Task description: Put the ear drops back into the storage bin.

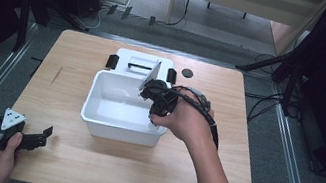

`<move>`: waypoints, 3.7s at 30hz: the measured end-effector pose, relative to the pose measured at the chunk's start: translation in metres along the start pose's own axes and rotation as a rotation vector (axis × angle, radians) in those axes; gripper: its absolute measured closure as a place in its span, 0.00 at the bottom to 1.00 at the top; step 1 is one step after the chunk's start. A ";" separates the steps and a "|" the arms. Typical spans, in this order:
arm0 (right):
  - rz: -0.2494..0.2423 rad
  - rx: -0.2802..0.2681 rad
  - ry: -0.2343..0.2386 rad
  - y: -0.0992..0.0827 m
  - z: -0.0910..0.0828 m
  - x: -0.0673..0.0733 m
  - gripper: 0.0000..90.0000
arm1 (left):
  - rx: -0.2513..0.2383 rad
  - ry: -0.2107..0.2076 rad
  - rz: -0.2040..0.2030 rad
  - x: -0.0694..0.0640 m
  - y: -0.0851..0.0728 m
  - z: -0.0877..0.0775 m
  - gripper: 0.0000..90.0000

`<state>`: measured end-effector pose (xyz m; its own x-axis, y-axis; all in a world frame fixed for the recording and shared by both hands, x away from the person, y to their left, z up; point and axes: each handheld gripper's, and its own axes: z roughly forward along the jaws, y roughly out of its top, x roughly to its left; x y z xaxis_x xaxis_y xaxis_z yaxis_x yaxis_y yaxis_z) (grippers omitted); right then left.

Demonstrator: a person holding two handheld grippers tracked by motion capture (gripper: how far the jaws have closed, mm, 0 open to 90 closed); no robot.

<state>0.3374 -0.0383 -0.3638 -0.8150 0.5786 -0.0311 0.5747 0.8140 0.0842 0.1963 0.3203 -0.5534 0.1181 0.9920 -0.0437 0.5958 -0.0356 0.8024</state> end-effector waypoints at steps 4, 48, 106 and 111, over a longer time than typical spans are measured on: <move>0.001 0.004 0.006 0.001 0.005 0.001 0.81 | 0.000 0.000 0.001 0.000 0.000 0.000 0.00; -0.024 0.059 0.024 0.003 0.039 -0.004 0.81 | -0.001 0.000 0.002 0.000 0.000 0.000 0.00; -0.091 0.138 0.022 0.020 0.077 0.002 0.80 | 0.000 -0.005 0.000 0.000 0.000 0.000 0.00; -0.095 0.156 0.044 0.020 0.078 0.001 0.80 | 0.000 -0.005 -0.001 0.000 0.000 0.000 0.00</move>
<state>0.3536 -0.0175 -0.4395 -0.8666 0.4988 0.0126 0.4967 0.8649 -0.0726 0.1964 0.3205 -0.5537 0.1214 0.9915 -0.0473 0.5955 -0.0346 0.8026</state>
